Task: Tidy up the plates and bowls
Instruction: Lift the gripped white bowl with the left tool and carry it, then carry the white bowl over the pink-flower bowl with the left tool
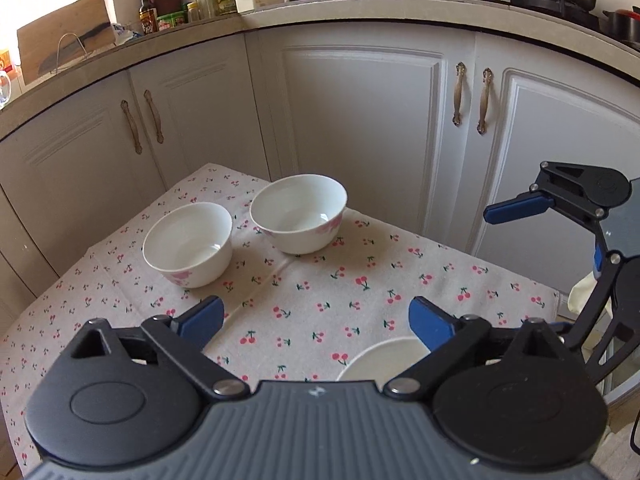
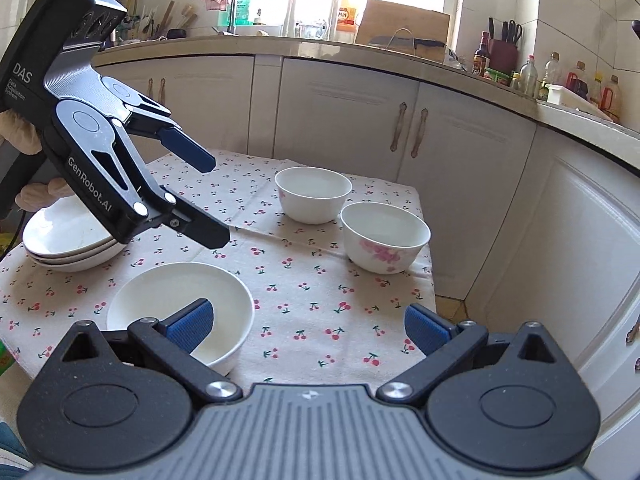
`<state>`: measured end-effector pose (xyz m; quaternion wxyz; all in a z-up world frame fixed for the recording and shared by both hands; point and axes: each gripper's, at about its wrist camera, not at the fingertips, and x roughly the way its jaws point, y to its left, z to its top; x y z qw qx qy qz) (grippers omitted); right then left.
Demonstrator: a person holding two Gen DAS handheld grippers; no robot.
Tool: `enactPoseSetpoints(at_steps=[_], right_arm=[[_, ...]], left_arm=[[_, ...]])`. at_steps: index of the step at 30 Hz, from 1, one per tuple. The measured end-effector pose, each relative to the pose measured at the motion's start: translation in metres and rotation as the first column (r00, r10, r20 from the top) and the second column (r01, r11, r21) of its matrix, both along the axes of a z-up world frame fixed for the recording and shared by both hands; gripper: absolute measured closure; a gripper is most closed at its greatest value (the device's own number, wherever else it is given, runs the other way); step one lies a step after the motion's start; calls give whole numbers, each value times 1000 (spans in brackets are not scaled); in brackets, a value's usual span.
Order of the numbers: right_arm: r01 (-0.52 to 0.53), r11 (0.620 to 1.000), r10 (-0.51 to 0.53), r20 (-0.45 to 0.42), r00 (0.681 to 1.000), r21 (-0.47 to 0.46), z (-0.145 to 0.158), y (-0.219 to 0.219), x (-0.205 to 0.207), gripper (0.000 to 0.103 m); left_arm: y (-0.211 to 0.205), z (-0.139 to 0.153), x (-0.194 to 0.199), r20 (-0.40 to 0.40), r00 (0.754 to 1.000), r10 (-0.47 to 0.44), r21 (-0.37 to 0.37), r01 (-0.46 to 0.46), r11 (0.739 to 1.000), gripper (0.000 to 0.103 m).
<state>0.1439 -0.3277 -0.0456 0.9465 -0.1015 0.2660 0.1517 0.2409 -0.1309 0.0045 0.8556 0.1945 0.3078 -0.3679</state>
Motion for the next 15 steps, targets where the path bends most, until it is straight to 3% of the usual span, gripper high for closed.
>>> enactPoseSetpoints(at_steps=[8,15], right_arm=[[11,1000,-11,-7,1000,12,-11,-26,35,0],[-4,1000,4,-11,1000,7,-22,-44,74,0]], left_arm=[[-31,5,39,-8,1000,-19,-20,19,1000,5],[-64,-8,72,-37,998,-43,8,44,999,5]])
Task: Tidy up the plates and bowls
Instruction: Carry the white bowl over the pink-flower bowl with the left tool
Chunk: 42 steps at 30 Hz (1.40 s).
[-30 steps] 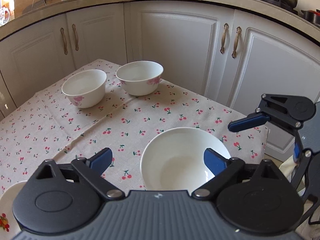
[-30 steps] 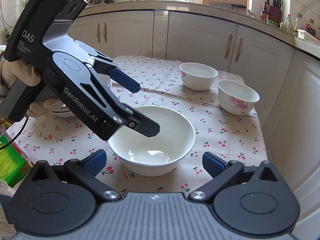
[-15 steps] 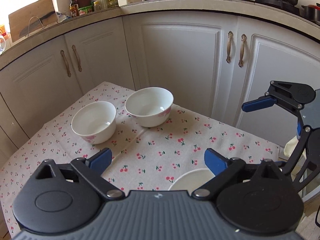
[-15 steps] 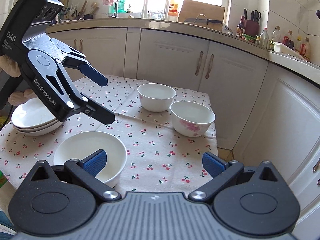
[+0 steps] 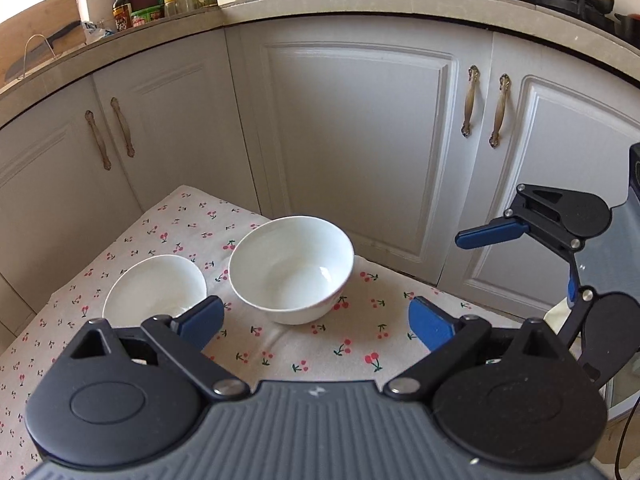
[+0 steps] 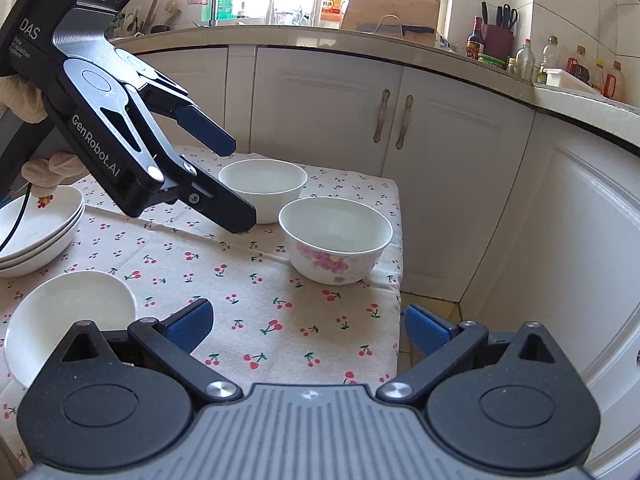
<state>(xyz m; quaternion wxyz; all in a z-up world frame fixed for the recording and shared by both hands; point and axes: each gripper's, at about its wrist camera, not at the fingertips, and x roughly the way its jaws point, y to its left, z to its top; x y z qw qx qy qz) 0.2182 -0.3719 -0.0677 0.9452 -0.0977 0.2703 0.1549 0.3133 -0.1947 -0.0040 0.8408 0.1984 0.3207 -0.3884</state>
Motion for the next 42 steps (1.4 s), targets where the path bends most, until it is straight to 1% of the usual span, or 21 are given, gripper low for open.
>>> enactPoseSetpoints(at_steps=[3,6,9,12,18,22,24,26,32,38,41,42], right_arm=[[-9,1000,9,-3,1000,2,-6,-6,20,0],[-34,999,34,0,999,7,-13,-9,38,0],[-49,999,49,12,999,6,-21,-10,57,0],[-56,998,56,10,998,1,-29,-9,73,0],[-66,998,66,14,998,-2,-42,-8,95,0],[-78,997,78,14,997,3,-44,-6,102,0],[-83,997,83,24,996,-12,-44,-4,104,0],[-87,996,88,31,996,-18,-43,-2,105,4],[-96,995,97,34,995,-11,-38,-1,109,12],[-89,996,90,32,995,-13,-36,-1,108,15],[-89,996,90,32,995,-16,-36,-1,108,15],[-89,996,90,31,995,-17,-36,0,108,15]], left_arm=[[-11,-8,14,-29,999,-17,5,17,1000,5],[-20,-14,32,-37,999,-8,15,8,1000,5],[-25,-19,52,-66,998,-1,8,1,1000,5],[-31,-29,69,-91,996,6,21,-4,1000,5],[-44,-44,85,-92,996,2,54,3,999,5],[-48,-51,92,-104,995,2,65,4,998,5],[-49,-54,95,-119,993,5,71,3,997,9],[-49,-56,98,-127,992,17,72,-8,997,13],[-47,-53,101,-142,990,23,57,-15,998,16],[-48,-54,105,-157,987,25,56,-16,998,17],[-50,-57,107,-174,984,21,60,-11,998,25],[-50,-58,108,-176,984,19,61,-8,998,25]])
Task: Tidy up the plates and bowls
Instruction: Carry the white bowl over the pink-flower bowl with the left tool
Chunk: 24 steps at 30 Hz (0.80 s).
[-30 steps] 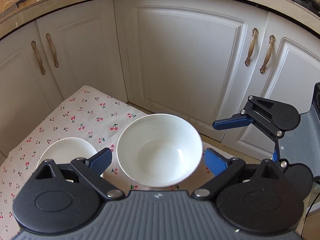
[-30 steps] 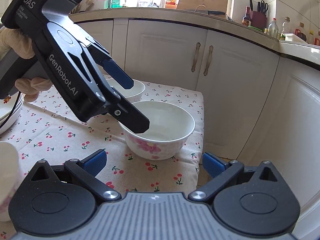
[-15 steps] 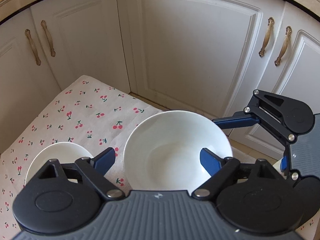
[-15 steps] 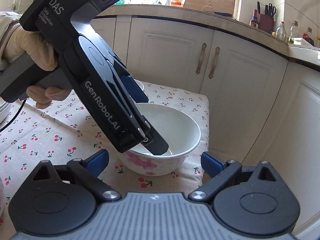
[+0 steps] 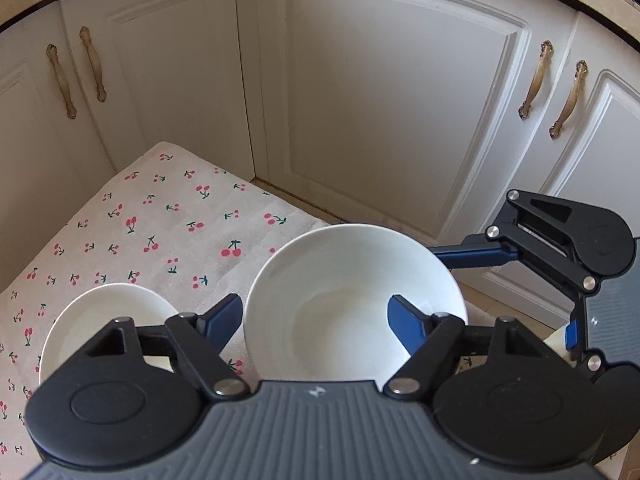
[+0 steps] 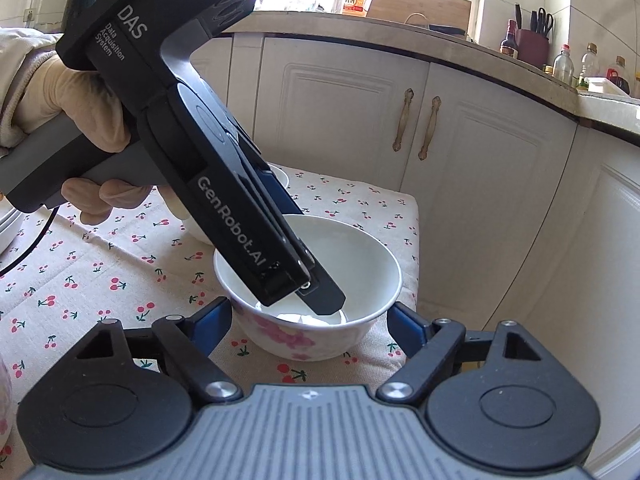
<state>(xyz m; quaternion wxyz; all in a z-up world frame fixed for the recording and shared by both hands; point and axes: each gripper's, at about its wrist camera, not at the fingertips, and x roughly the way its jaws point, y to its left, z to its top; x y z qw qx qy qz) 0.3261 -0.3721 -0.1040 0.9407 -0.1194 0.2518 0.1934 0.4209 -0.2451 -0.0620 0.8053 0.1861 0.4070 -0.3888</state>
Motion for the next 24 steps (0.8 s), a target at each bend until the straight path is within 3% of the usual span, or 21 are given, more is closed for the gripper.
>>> enactPoseSetpoints(at_steps=[24], right_arm=[[6,1000,-6,-32,999,22,11,4,-5,15]], left_arm=[[5,4,-9,-28,1000,7,-18,-7,1000,27]])
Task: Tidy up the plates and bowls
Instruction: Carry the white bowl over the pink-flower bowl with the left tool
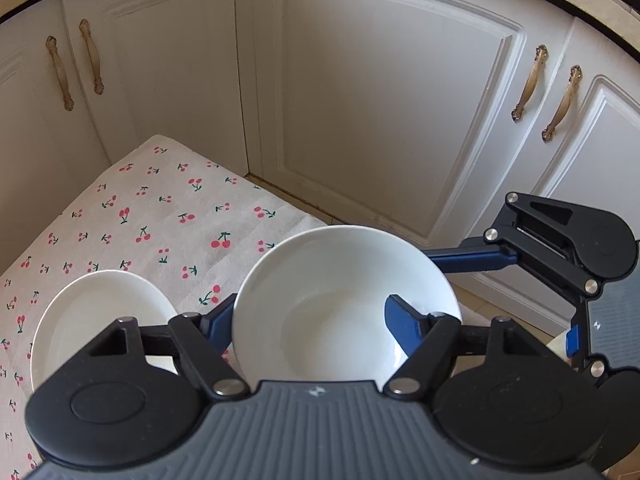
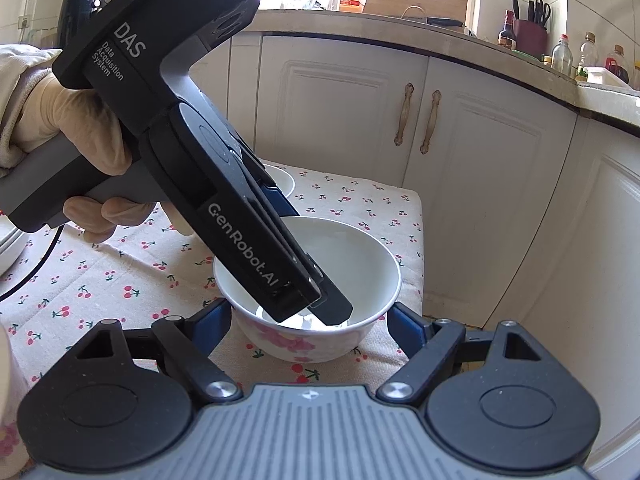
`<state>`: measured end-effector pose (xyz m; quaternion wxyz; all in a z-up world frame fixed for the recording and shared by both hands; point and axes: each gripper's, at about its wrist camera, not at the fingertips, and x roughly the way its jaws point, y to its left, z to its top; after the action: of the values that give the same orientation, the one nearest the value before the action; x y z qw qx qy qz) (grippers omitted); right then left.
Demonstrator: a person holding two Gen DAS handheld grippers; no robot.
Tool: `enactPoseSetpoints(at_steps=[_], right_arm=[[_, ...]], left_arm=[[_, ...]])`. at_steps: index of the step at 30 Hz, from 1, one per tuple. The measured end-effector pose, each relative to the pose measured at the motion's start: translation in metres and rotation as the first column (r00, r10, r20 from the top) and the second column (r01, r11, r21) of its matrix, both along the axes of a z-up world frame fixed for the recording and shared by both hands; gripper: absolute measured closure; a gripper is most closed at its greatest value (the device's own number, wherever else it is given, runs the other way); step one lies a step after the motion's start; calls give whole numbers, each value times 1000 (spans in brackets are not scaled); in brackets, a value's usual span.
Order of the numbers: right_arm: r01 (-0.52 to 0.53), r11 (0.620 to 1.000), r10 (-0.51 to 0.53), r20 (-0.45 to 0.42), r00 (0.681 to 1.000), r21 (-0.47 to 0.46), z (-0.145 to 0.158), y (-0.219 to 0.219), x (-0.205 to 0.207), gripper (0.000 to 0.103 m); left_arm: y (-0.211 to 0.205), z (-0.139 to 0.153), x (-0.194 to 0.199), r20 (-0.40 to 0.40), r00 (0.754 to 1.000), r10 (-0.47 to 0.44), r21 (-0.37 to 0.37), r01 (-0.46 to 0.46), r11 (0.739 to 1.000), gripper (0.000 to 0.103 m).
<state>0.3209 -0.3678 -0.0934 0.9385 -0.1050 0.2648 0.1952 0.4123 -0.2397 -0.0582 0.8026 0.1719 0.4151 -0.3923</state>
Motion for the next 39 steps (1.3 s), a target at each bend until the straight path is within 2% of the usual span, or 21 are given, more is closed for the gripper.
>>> enactPoseSetpoints(at_steps=[8,22,30,39], right_arm=[[-11,1000,11,-1,1000,-13,23,7,-27,15],[-26,1000,26,23,999,-10,67,29,-103,15],[-50,999,50,15,999,2,71,51,-139,15],[-83,996,83,-21,996,19,63,77,-159,15]], left_arm=[[9,25,-32,11,1000,-2,-27,2,1000,27],[39,75,-113,62,998,0,-64,4,998,27],[68,81,-155,57,998,30,-75,-26,997,27],[99,72,-186,51,997,63,-69,-60,996,27]])
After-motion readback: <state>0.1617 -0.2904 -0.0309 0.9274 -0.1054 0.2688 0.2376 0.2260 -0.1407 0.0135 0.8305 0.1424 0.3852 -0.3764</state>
